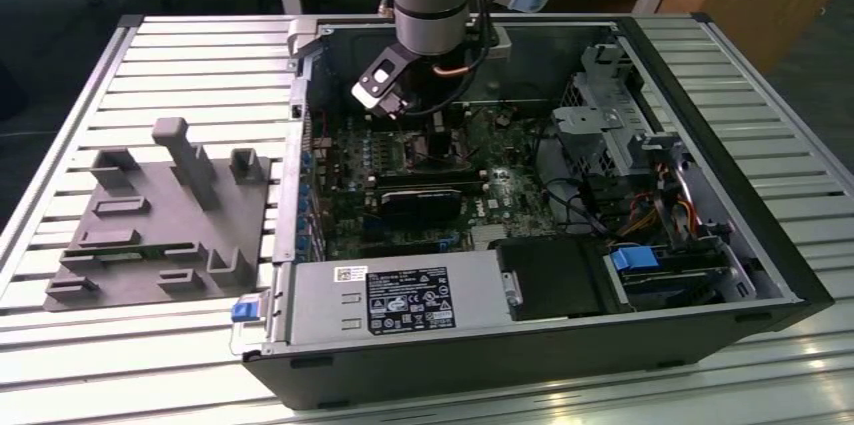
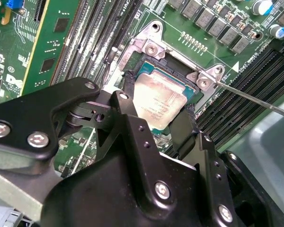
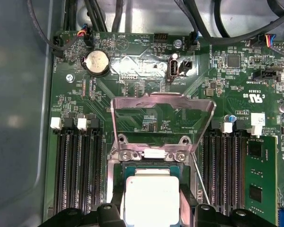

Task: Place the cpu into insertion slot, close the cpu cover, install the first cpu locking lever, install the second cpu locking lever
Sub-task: 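Place the cpu into insertion slot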

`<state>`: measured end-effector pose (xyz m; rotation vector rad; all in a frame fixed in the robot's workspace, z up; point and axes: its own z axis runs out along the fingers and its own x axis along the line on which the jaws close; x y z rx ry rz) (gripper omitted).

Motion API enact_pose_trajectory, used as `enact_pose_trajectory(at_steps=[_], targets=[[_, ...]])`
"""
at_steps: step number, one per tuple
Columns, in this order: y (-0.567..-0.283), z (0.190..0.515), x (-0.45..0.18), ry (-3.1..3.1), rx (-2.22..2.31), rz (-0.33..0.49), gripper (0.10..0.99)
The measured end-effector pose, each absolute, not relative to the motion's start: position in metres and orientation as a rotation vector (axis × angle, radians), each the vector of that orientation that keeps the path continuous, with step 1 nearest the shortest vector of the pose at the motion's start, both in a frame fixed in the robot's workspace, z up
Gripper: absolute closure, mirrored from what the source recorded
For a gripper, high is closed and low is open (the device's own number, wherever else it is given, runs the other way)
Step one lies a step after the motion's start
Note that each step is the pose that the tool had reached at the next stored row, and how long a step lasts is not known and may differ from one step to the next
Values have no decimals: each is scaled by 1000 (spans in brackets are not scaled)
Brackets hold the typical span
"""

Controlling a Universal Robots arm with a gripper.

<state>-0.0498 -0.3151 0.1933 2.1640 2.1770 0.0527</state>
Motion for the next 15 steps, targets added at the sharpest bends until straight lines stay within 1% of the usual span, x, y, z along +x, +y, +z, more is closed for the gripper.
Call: enact_pose_trajectory(at_steps=[15], targets=[[-317, 193, -49, 2177, 2164, 52, 545]])
